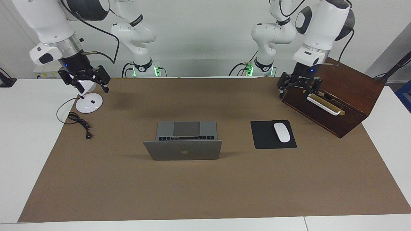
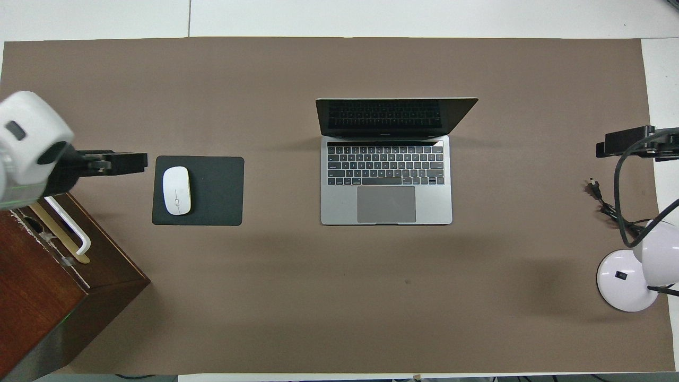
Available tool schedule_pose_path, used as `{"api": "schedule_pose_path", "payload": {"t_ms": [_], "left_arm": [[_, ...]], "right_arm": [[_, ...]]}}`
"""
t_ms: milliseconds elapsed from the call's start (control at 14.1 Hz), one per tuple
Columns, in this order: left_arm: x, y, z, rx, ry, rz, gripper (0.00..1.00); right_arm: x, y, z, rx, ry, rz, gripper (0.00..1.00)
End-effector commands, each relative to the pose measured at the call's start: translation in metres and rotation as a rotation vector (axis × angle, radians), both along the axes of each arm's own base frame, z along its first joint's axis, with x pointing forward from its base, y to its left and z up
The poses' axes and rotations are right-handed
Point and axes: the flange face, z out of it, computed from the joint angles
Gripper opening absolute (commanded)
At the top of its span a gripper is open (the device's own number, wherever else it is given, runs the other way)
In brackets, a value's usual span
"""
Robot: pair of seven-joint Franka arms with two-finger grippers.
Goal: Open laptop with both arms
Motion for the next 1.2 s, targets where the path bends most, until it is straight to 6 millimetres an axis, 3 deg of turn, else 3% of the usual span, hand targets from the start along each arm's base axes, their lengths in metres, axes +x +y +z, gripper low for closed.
{"api": "schedule_pose_path", "payload": {"t_ms": [0, 212, 425, 637, 850, 1133], "left_arm": [[0.013, 0.036, 0.030, 0.021, 0.036, 0.062, 1.00], [0.029, 0.049, 0.066, 0.077, 0.092, 0.070, 1.00], [0.034, 0.076, 0.073, 0.075, 0.142, 0.115, 1.00], [0.035, 0.075, 0.070, 0.073, 0.147, 0.115, 1.00], [0.040, 0.077, 0.056, 0.073, 0.179, 0.118, 1.00], [0.043, 0.078, 0.054, 0.073, 0.179, 0.120, 1.00]], "right_arm": [[-0.001, 0.005, 0.015, -0.028, -0.048, 0.001, 1.00], [0.012, 0.003, 0.037, -0.027, -0.052, -0.009, 1.00], [0.010, 0.000, 0.041, -0.053, -0.042, -0.007, 1.00], [0.015, -0.002, 0.050, -0.063, 0.006, -0.005, 1.00], [0.025, 0.001, 0.048, -0.052, 0.019, -0.003, 1.00], [0.025, 0.001, 0.038, -0.051, 0.035, -0.008, 1.00]]}}
